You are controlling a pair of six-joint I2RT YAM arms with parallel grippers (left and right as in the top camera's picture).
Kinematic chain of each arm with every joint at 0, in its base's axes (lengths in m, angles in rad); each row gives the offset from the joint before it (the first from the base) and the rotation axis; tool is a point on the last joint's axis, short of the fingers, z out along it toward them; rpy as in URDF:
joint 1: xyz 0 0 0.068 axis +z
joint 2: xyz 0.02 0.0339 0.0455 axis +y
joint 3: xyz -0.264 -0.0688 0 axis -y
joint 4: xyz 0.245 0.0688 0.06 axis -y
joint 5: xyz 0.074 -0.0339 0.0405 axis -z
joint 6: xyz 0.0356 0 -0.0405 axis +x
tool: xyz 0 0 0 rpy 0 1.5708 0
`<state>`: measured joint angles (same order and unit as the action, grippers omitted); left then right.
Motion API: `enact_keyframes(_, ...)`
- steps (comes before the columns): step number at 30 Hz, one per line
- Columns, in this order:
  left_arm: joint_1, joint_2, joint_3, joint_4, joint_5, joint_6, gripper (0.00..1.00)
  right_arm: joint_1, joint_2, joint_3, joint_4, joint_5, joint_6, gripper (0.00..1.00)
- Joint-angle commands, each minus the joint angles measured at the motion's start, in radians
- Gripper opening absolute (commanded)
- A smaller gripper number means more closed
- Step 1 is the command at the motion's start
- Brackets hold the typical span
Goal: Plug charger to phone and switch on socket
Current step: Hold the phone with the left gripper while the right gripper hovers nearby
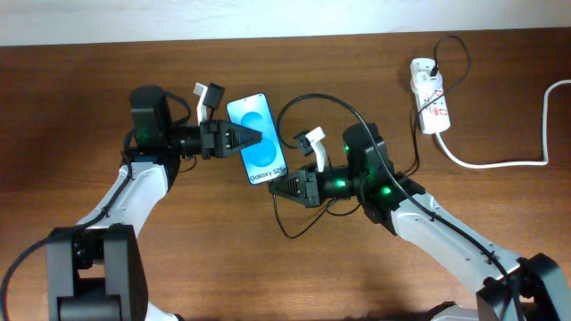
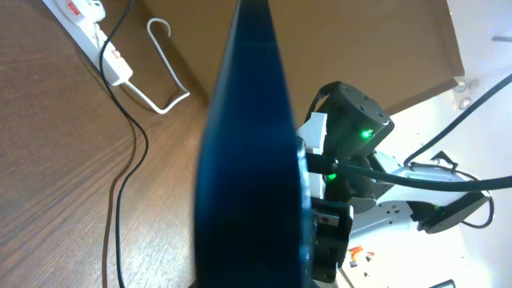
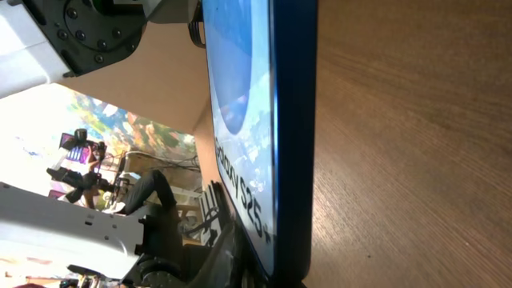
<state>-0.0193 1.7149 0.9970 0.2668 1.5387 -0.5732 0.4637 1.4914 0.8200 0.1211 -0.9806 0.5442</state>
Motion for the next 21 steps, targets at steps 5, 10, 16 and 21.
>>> enact_keyframes(5,-0.071,0.002,-0.002,-0.129,0.035,0.157,0.0,-0.006,-0.018,0.073,0.036,0.02,0.001,0.04)
enact_keyframes(10,-0.071,0.002,-0.002,-0.264,0.036,0.268,0.0,-0.008,-0.007,0.091,0.036,0.022,0.02,0.04)
enact_keyframes(16,-0.071,0.002,-0.002,-0.28,0.035,0.281,0.0,-0.006,-0.003,0.091,0.021,-0.006,0.041,0.04)
enact_keyframes(21,-0.07,0.002,-0.002,-0.28,0.035,0.275,0.0,-0.006,-0.003,0.091,-0.059,-0.006,0.04,0.05)
